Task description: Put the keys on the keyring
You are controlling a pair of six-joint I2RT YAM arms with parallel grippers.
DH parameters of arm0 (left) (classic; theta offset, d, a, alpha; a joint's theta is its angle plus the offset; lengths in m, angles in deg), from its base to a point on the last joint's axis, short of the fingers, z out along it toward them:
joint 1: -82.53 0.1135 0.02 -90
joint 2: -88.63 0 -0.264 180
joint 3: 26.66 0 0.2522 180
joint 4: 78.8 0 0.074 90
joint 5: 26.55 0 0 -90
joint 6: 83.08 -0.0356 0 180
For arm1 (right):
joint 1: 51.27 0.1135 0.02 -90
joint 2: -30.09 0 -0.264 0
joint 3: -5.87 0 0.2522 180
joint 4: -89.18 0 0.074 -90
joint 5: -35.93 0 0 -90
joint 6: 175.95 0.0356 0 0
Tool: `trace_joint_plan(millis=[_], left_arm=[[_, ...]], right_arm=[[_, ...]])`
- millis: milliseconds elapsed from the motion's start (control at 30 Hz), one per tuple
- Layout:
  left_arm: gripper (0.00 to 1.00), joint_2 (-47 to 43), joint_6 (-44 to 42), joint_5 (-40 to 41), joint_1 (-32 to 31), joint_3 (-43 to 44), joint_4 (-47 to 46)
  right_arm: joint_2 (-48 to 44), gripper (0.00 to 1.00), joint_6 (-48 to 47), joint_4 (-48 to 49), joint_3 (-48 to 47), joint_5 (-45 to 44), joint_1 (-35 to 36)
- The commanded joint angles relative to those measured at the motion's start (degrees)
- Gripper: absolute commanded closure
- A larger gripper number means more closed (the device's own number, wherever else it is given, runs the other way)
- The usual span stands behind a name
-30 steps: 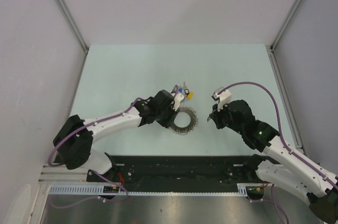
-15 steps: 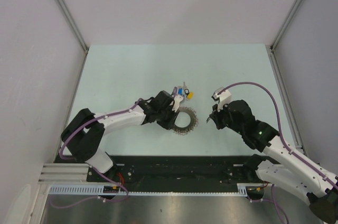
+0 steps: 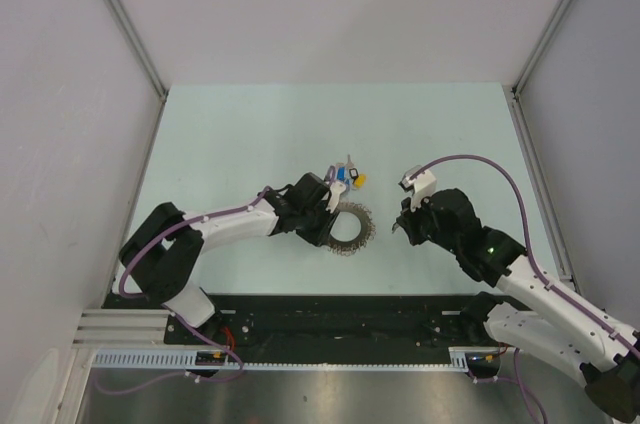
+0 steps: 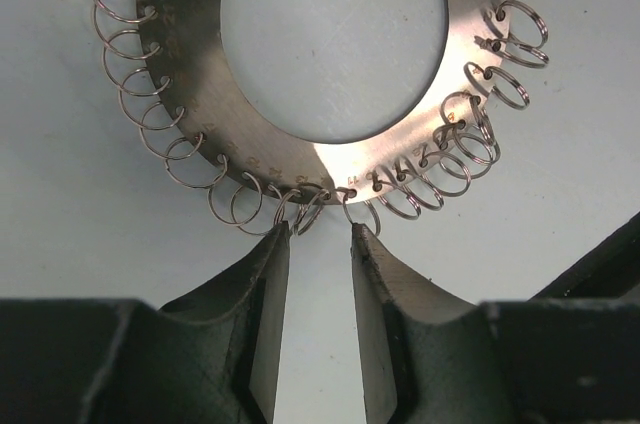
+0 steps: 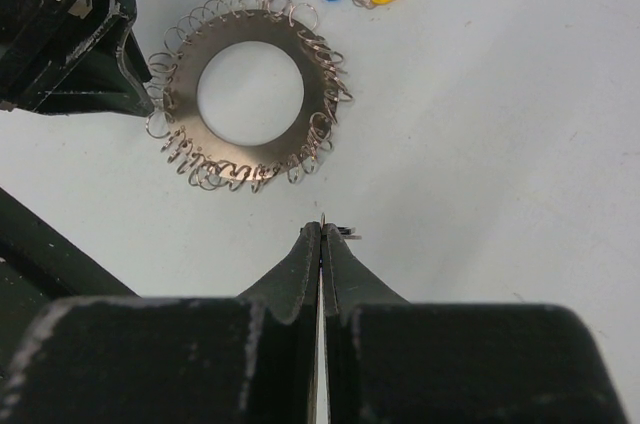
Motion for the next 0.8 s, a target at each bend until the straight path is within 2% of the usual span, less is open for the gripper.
trace_joint_plan(millis=[0,433,633,767], left_arm=[[0.64,0.7,1.3,0.2,0.4,-0.2,-1.4],[0.65,2.7,1.7,0.3,0.3,-0.7,-1.8],[0.81,1.4,2.0,0.3,0.4,-1.2,-2.4],[0.86,0.6,2.2,0.0,0.4,-1.3,-2.4]], right_arm=[[0.2,1.00,-0.2,0.7,-1.4,0.6,0.1],[0.7,1.00,-0.2,1.0,-1.3,1.2,0.2],[0.9,1.00,-0.2,1.1,-1.3,1.3,0.2],[1.1,1.00,-0.2,1.3,-1.2,1.5,0.2]])
